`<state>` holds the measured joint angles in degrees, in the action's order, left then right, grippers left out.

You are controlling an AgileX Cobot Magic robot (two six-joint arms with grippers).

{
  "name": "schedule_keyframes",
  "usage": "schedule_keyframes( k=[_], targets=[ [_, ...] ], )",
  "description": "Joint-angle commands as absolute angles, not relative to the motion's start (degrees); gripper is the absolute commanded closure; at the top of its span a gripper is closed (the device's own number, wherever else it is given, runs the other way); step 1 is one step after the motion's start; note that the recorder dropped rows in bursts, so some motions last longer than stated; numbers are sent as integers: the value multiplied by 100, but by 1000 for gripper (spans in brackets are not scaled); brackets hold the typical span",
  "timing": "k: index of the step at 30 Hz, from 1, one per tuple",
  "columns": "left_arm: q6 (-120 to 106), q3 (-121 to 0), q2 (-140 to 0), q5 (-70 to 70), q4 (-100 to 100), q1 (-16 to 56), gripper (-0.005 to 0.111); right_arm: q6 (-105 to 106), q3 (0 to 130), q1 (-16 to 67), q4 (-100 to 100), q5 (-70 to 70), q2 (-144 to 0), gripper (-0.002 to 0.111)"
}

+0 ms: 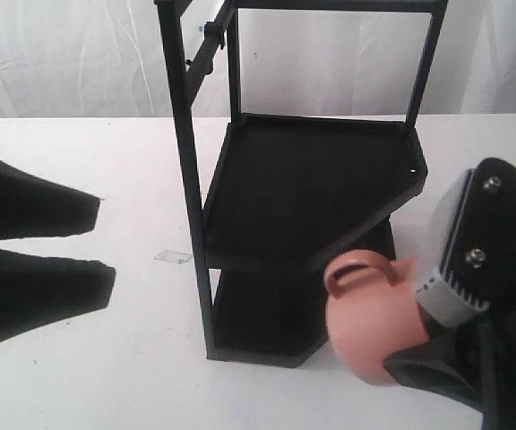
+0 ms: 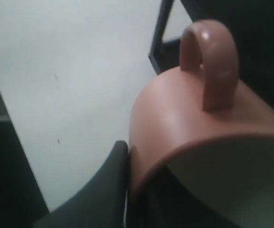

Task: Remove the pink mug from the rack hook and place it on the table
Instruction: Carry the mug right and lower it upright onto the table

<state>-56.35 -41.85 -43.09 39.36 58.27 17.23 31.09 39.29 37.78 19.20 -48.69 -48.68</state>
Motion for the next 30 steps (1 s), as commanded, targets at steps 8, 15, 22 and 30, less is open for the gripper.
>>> schedule_keyframes(
  k=[8, 15, 22, 30],
  targets=[
    [-4068, -4203, -4271, 3336, 4292, 1733, 41, 1612, 3949, 3762, -60, -5328, -5903, 108],
    [-4040, -4195, -4271, 3261, 4073, 1733, 41, 1600, 3949, 3762, -99, -5012, -6819, 108],
    [-3657, -4176, -4281, 3261, 3582, 1733, 41, 1600, 3949, 3762, -126, -4854, -7356, 108],
    [-3531, -4176, -4281, 3298, 3472, 1733, 41, 1686, 3914, 3762, -62, -4911, -7538, 108]
  ],
)
